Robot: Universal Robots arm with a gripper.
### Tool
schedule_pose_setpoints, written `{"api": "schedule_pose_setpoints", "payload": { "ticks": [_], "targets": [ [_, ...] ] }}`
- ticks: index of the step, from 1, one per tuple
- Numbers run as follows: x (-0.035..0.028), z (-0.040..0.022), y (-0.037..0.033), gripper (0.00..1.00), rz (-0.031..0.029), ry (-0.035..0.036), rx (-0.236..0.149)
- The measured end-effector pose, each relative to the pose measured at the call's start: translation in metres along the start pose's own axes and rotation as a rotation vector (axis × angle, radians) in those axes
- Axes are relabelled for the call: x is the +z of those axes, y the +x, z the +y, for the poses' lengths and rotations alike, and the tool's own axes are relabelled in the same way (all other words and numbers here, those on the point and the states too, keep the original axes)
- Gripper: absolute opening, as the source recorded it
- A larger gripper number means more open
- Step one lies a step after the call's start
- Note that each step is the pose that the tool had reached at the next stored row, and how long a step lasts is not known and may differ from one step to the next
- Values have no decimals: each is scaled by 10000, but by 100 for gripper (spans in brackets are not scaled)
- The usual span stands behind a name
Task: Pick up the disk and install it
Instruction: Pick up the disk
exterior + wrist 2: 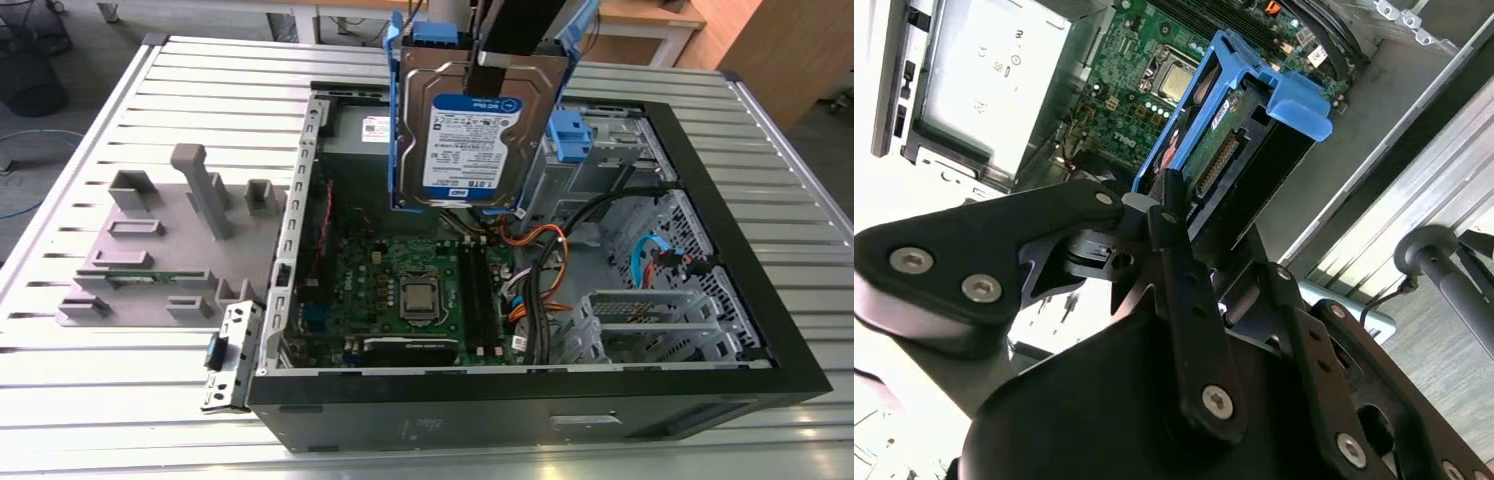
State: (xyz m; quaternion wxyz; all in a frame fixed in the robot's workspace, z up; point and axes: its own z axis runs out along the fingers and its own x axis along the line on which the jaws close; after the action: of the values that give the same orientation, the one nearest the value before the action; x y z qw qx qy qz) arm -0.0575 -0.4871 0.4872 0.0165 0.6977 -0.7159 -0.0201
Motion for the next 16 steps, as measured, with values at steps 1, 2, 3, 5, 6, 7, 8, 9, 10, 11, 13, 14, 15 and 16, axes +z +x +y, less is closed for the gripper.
{"api": "schedule_pose_setpoints", "payload": {
  "ticks": [1,2,3,5,6,7,8,9,10,11,13,14,15,16],
  "targets": [
    [0,0,5,35,20,1,1],
    [1,0,10,35,41,2,2],
    [0,0,17,35,64,2,3],
    [0,-1,28,35,102,2,5],
    [1,-1,34,35,120,3,6],
    [1,-1,39,35,138,4,7],
    [1,-1,45,35,158,4,8],
    [1,-1,51,35,180,5,10],
    [1,-2,56,35,198,5,10],
    [1,-2,61,35,218,6,11],
    [1,-2,71,35,259,6,13],
    [2,-2,76,35,279,7,15],
    [2,-2,80,35,300,8,16],
    [2,-2,85,35,323,8,17]
  ]
}}
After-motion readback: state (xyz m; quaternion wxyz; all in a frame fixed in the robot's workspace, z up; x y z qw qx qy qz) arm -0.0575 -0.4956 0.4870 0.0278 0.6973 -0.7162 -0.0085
